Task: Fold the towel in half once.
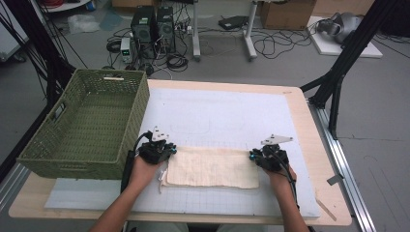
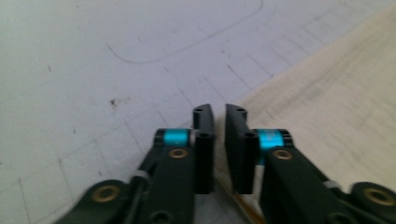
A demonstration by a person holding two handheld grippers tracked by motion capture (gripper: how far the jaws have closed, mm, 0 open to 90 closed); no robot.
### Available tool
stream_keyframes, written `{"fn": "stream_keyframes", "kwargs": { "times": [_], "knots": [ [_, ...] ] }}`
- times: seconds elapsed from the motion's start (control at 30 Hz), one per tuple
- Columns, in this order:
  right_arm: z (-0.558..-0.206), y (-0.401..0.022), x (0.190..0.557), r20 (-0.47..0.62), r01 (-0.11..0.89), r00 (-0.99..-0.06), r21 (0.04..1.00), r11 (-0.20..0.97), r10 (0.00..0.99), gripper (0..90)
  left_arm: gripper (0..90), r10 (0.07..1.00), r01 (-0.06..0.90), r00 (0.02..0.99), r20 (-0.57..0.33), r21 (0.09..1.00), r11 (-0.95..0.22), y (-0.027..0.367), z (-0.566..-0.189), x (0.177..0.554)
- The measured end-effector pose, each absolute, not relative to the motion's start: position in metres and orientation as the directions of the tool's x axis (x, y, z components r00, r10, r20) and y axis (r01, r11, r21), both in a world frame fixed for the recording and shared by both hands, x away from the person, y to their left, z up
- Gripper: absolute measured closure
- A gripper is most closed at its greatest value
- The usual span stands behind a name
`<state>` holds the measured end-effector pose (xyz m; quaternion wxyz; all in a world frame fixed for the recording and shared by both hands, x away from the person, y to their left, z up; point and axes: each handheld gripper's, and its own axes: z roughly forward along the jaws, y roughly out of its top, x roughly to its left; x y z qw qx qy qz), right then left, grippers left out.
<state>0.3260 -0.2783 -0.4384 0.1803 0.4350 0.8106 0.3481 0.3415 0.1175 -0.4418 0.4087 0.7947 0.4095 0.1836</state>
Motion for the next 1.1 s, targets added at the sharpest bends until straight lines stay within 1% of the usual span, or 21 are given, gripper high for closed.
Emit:
{"fn": "stream_keyframes", "kwargs": {
  "times": [0.03, 0.07, 0.1, 0.2, 0.23, 0.27, 0.33, 0.37, 0.4, 0.43, 0.47, 0.5, 0.57, 0.7, 0.83, 1.0, 1.07, 1.1],
  "knots": [
    [-0.435, -0.281, 0.327, 0.043, 0.578, -0.553, 0.739, 0.346, 0.832, 73.1, 73.3, 0.804, 0.488, 0.592, -0.049, 0.816, -0.31, 0.119, -0.441, 0.343],
    [-0.432, -0.283, 0.328, 0.047, 0.561, -0.556, 0.758, 0.333, 0.83, 72.2, 69.2, 0.812, 0.48, 0.581, -0.047, 0.826, -0.295, 0.12, -0.441, 0.344],
    [-0.429, -0.283, 0.33, 0.038, 0.553, -0.555, 0.763, 0.334, 0.831, 70.5, 67.4, 0.819, 0.481, 0.57, -0.061, 0.833, -0.273, 0.122, -0.441, 0.346],
    [-0.432, -0.278, 0.337, 0.022, 0.56, -0.565, 0.744, 0.364, 0.825, 64.4, 61.8, 0.816, 0.512, 0.568, -0.11, 0.823, -0.245, 0.124, -0.447, 0.352],
    [-0.435, -0.278, 0.339, 0.019, 0.569, -0.568, 0.731, 0.376, 0.823, 60.6, 59.5, 0.81, 0.535, 0.57, -0.135, 0.809, -0.242, 0.123, -0.451, 0.354],
    [-0.438, -0.277, 0.342, 0.026, 0.583, -0.567, 0.718, 0.379, 0.823, 59.3, 58.2, 0.809, 0.546, 0.572, -0.134, 0.799, -0.254, 0.123, -0.452, 0.356],
    [-0.443, -0.276, 0.343, 0.033, 0.597, -0.568, 0.705, 0.384, 0.822, 58.7, 60.7, 0.796, 0.542, 0.591, -0.13, 0.795, -0.273, 0.121, -0.451, 0.356],
    [-0.443, -0.276, 0.343, 0.04, 0.598, -0.569, 0.706, 0.38, 0.822, 60.5, 65.4, 0.793, 0.531, 0.6, -0.106, 0.794, -0.295, 0.12, -0.451, 0.356],
    [-0.443, -0.278, 0.342, 0.047, 0.598, -0.569, 0.709, 0.373, 0.821, 67.0, 70.7, 0.784, 0.525, 0.612, -0.1, 0.793, -0.309, 0.119, -0.451, 0.355],
    [-0.443, -0.279, 0.342, 0.066, 0.599, -0.579, 0.711, 0.369, 0.812, 78.3, 81.2, 0.773, 0.525, 0.625, -0.107, 0.79, -0.315, 0.119, -0.451, 0.355],
    [-0.443, -0.28, 0.342, 0.094, 0.604, -0.592, 0.709, 0.364, 0.8, 84.6, 85.9, 0.777, 0.527, 0.62, -0.106, 0.79, -0.313, 0.118, -0.451, 0.355],
    [-0.443, -0.28, 0.342, 0.088, 0.6, -0.599, 0.707, 0.373, 0.796, 85.8, 86.7, 0.777, 0.522, 0.622, -0.097, 0.791, -0.32, 0.118, -0.45, 0.355],
    [-0.441, -0.277, 0.341, 0.053, 0.585, -0.601, 0.709, 0.393, 0.798, 86.5, 87.0, 0.794, 0.516, 0.599, -0.1, 0.807, -0.288, 0.12, -0.448, 0.356],
    [-0.438, -0.279, 0.345, 0.024, 0.557, -0.572, 0.745, 0.367, 0.82, 86.5, 87.0, 0.809, 0.492, 0.576, -0.119, 0.841, -0.227, 0.124, -0.441, 0.363],
    [-0.437, -0.279, 0.353, -0.015, 0.536, -0.541, 0.764, 0.358, 0.841, 86.4, 86.8, 0.811, 0.481, 0.574, -0.111, 0.848, -0.224, 0.121, -0.437, 0.373],
    [-0.436, -0.277, 0.361, -0.032, 0.534, -0.514, 0.77, 0.349, 0.857, 86.3, 86.6, 0.815, 0.487, 0.565, -0.13, 0.85, -0.202, 0.12, -0.44, 0.38],
    [-0.438, -0.275, 0.363, -0.036, 0.541, -0.511, 0.763, 0.354, 0.859, 84.8, 85.9, 0.81, 0.486, 0.571, -0.133, 0.85, -0.203, 0.121, -0.441, 0.38],
    [-0.438, -0.274, 0.363, -0.036, 0.544, -0.509, 0.761, 0.354, 0.86, 81.9, 84.3, 0.809, 0.487, 0.572, -0.136, 0.85, -0.202, 0.121, -0.441, 0.379]
  ]
}}
